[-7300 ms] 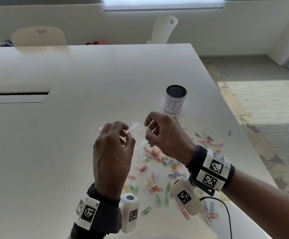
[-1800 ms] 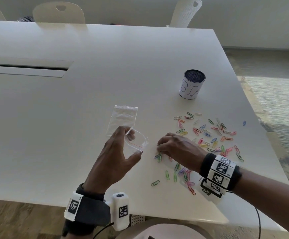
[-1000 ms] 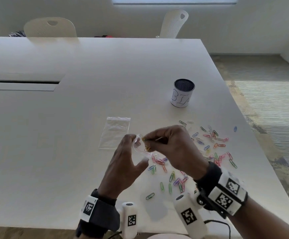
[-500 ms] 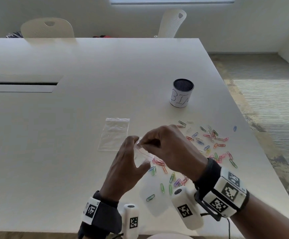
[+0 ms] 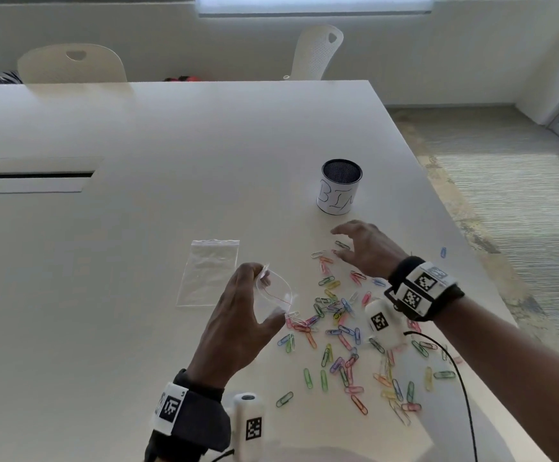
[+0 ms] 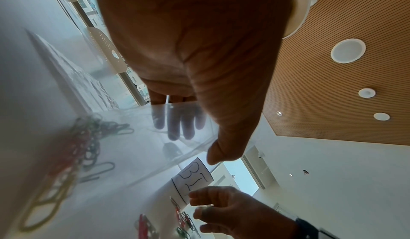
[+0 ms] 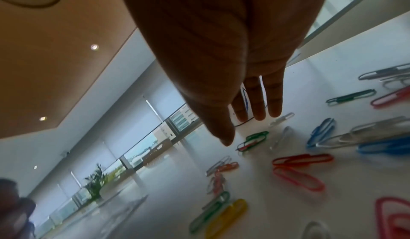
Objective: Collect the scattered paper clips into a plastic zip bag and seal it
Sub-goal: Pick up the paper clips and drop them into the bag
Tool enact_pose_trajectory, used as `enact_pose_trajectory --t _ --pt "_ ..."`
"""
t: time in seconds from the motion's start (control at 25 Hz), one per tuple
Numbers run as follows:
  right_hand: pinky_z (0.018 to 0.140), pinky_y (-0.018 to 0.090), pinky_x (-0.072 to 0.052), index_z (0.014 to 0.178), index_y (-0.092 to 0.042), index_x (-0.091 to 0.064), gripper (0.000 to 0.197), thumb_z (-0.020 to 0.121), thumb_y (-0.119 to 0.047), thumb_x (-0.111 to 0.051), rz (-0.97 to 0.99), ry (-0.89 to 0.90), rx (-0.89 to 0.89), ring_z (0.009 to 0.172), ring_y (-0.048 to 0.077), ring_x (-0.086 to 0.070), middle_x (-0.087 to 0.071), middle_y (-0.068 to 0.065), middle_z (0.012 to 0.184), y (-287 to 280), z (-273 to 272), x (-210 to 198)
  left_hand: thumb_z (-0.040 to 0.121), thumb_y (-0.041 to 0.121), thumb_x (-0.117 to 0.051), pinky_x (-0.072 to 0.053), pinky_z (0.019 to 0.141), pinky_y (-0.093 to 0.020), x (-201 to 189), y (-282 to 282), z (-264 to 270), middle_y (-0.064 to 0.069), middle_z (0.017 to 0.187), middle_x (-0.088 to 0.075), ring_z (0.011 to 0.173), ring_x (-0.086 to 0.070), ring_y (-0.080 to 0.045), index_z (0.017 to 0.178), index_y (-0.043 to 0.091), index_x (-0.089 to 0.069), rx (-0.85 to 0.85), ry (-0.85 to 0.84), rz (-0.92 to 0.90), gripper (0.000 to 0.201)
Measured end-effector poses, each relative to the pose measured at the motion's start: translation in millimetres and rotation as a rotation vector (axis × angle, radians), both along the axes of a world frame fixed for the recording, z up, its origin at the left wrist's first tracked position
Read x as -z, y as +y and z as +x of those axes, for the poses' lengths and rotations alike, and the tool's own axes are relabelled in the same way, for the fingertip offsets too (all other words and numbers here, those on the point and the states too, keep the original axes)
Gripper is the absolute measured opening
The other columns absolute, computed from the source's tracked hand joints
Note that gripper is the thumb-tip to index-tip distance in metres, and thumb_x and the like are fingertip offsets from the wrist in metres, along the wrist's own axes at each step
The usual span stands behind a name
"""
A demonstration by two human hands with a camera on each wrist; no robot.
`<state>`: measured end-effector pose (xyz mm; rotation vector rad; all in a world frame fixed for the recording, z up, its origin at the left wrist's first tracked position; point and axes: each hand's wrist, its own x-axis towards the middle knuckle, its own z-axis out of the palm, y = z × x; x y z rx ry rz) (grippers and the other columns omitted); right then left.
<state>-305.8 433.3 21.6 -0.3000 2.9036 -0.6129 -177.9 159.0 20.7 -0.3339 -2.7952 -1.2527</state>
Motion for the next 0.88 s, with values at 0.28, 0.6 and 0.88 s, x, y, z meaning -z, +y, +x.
enact_pose_trajectory --t 0.28,0.6,0.88 --pt "0.117 0.040 -0.042 0.149 -0.018 -0.053 0.042 0.111 -0.031 -0.042 0.126 -0.058 -0.221 0.137 0.022 -0.044 -0.050 0.005 0.149 -16 14 5 0.084 0.031 -0.082 -0.037 0.089 -0.002 3 4 -13 0.016 0.118 -0.055 0.112 -0.054 0.002 0.127 0.029 -0.044 0.026 -0.016 -0.019 0.057" --pt "0.099 0.025 -0.053 0.132 -0.022 -0.070 0.036 0.097 -0.031 -0.071 0.128 -0.002 -0.341 0.118 0.012 -0.059 -0.063 -0.003 0.134 -14 49 7 0.084 0.032 -0.084 -0.039 0.084 -0.002 2 8 -15 0.015 0.121 -0.055 0.109 -0.054 -0.001 0.127 0.028 -0.044 0.031 -0.056 -0.029 0.059" --pt "0.070 0.024 -0.062 0.098 -0.013 -0.079 0.016 0.101 -0.008 -0.064 0.017 0.037 -0.257 0.077 0.013 -0.069 -0.071 0.004 0.104 -19 52 19 0.084 0.033 -0.084 -0.038 0.083 -0.002 -2 9 -12 0.016 0.120 -0.056 0.109 -0.054 0.000 0.127 0.030 -0.043 0.035 -0.069 -0.035 0.060"
